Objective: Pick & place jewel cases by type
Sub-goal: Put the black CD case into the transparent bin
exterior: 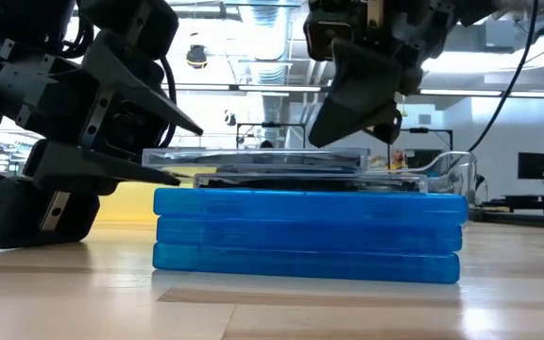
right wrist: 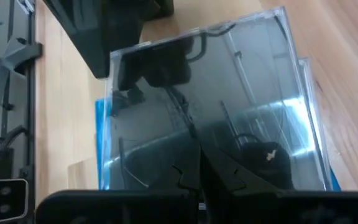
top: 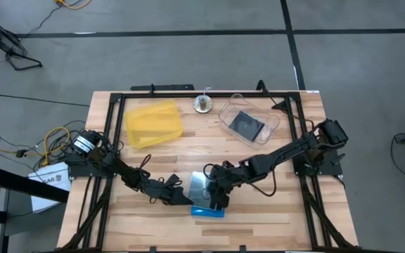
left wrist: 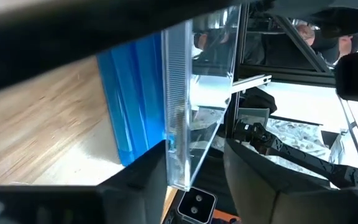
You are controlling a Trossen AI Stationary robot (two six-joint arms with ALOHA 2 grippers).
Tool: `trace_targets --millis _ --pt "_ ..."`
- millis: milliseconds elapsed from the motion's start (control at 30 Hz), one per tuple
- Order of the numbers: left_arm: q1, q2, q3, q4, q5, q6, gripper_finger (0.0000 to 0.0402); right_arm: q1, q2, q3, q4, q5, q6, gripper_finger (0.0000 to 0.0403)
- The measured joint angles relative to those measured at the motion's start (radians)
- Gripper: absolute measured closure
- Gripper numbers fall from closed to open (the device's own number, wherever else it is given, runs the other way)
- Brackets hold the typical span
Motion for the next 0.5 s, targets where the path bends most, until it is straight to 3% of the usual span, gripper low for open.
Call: trace_targets --millis 300,500 --pt "0.000 0.000 0.000 -0.015 0.004 0.049 0.0361 0.003 0.000 0.059 -0.035 -0.001 -0.038 0.0403" --pt "-0.003 0.000 0.001 -0.007 -0.004 0.094 0.0363 0.002 0.000 0.120 -0.107 -0.002 -0.098 0.0403"
